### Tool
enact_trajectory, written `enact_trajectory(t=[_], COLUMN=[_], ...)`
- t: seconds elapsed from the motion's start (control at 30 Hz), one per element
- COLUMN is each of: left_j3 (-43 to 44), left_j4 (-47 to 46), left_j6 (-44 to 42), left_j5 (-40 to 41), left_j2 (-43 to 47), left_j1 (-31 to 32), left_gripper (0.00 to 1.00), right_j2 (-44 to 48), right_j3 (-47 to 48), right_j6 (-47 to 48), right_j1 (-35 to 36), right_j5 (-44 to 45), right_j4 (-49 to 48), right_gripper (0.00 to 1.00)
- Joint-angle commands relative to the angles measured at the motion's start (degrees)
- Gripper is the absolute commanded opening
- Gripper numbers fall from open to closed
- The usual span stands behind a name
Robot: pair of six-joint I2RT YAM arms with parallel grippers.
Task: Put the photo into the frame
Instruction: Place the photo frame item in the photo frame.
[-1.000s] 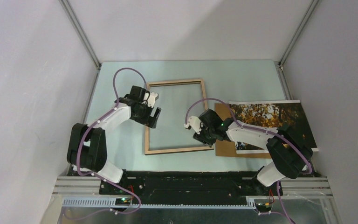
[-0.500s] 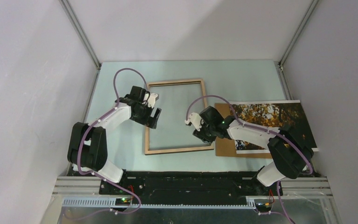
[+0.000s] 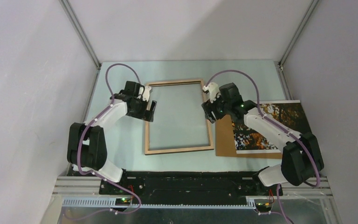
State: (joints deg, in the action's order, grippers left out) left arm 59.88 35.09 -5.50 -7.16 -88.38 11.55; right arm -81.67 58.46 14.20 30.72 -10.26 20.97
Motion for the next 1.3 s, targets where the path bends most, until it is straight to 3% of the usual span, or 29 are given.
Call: enact_trajectory(t=[0.0,0.27,0.5,0.8,1.27], left_j3=[3.72,6.66,8.13,9.12,10.02], left_j4=[-0.81,-0.73,-0.66,-0.48,-0.49], left_j6=[2.86,3.91,4.14,4.18,5.06], left_j5=[0.53,0.41,-0.13,-1.68,-2.58], left_j2=[-2.48,-7.92,-10.64,-13.34,-16.34], left_j1=[-0.69,-1.63,-2.49,-2.87,-3.02], left_gripper=[0.95,0.94,0.85,0.61,0.41], right_j2=[3.15,5.6,6.47,7.97,8.09], right_j3=[3.04,3.07,2.99,0.19,-1.53], right_j6=[-3.91,-7.27,-7.7,-7.17,-7.18], right_j1=[-3.13,-10.33,-15.18,-18.65,-20.99], right_j5=[-0.77,-2.93,-5.05,-6.42,-7.81], right_j4=[-1.69,-0.75,1.31,1.4,1.34], right_gripper=[0.72,0.77,0.77,0.76,0.73])
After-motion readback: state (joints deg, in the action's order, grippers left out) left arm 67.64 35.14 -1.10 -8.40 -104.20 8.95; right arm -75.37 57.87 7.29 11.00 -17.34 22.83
